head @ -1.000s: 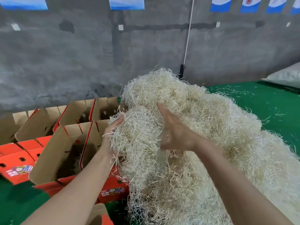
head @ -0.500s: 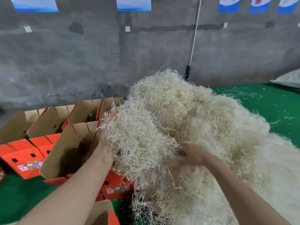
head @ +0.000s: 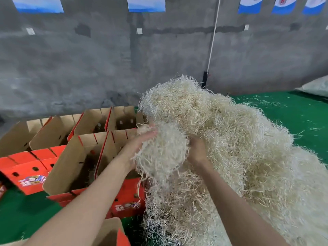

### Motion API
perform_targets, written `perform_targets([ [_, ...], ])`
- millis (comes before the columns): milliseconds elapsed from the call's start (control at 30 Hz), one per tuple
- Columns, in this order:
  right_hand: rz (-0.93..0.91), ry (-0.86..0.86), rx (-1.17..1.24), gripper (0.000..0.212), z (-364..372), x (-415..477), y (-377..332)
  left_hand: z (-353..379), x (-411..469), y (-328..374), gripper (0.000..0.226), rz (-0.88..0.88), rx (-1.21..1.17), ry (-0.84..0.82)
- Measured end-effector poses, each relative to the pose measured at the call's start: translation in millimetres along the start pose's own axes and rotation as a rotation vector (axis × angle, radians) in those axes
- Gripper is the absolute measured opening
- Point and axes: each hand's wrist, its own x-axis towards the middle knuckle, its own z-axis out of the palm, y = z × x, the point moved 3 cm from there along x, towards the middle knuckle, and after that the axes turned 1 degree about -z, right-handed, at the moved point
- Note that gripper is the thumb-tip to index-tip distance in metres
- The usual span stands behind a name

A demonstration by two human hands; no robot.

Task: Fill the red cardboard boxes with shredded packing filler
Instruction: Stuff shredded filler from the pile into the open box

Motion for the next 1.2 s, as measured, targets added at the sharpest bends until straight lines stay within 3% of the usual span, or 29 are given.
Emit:
perform_targets([
  [67,-0.031,0.056,0.015,0.048,-15.4,9.0,-12.8,5.9,3.8,-1.2,0.098,0.03,0.366,-0.211],
  [133,-0.102,0.005,0.004,0.05,-18.7,7.8,-33.0,15.3,12.4,-6.4,0.111,-0.007,0.764,-0.315],
  [200,-0.201,0.004,0.0,0.053,-15.4,4.0,-46.6,27.0,20.6,-3.8,0.077,0.044,1.131,-0.266],
  [267,-0.246,-0.017,0.113,0.052,-14.5,3.6,-44.9,26.7,29.1,10.0,0.037,0.283,1.262,-0.017],
  [367,-0.377,-0.106,0.207,0.056,-9.7,-6.0,-35.6,9.5,35.1,24.4,0.022,0.495,0.836,0.347],
  [500,-0.726,0.177,-0.068,0.063,9.4,-27.9,-3.3,6.3,32.6,23.7,0.025,0.459,0.438,0.515],
  [567,-0.694,0.198,-0.294,0.063,21.2,-30.0,17.9,4.1,30.2,28.3,0.025,0.354,0.228,0.586],
  [667,-0.318,-0.326,-0.738,0.057,37.3,-22.1,79.8,3.5,29.1,29.3,0.027,0.235,-0.054,0.509],
  [733,-0.063,-0.55,-0.776,0.05,37.6,-22.6,118.7,4.1,26.0,31.2,0.05,0.152,-0.244,0.437],
  [767,-0.064,-0.611,-0.879,0.042,35.7,-24.9,125.3,2.1,20.8,39.6,0.061,0.086,-0.324,0.492],
  [833,-0.203,-0.877,-1.261,0.03,37.8,-34.6,129.9,-6.0,10.4,48.2,0.065,0.082,0.028,0.553],
  [867,-0.238,-0.944,-1.403,0.028,36.8,-37.0,131.1,-10.4,9.1,51.2,0.057,0.05,-0.151,0.486],
  [900,-0.108,-0.955,-1.362,0.026,36.6,-38.4,129.8,-16.2,8.8,52.2,0.046,0.081,-0.278,0.385],
  [933,0.033,-0.917,-1.192,0.022,37.5,-39.1,124.8,-21.3,4.9,55.2,0.039,0.105,-0.218,0.377],
  [1000,0.192,-0.754,-0.813,0.015,31.6,-25.7,110.7,-32.9,-2.8,61.0,0.044,0.067,-0.244,0.423],
  [1100,-0.064,-0.671,-0.757,0.013,17.0,4.0,72.8,-47.9,-11.0,63.8,0.072,0.019,-0.182,0.438],
  [1200,-0.184,-0.519,-0.51,0.043,-7.8,21.7,7.8,-60.9,-24.0,65.1,0.072,0.022,-0.175,0.419],
])
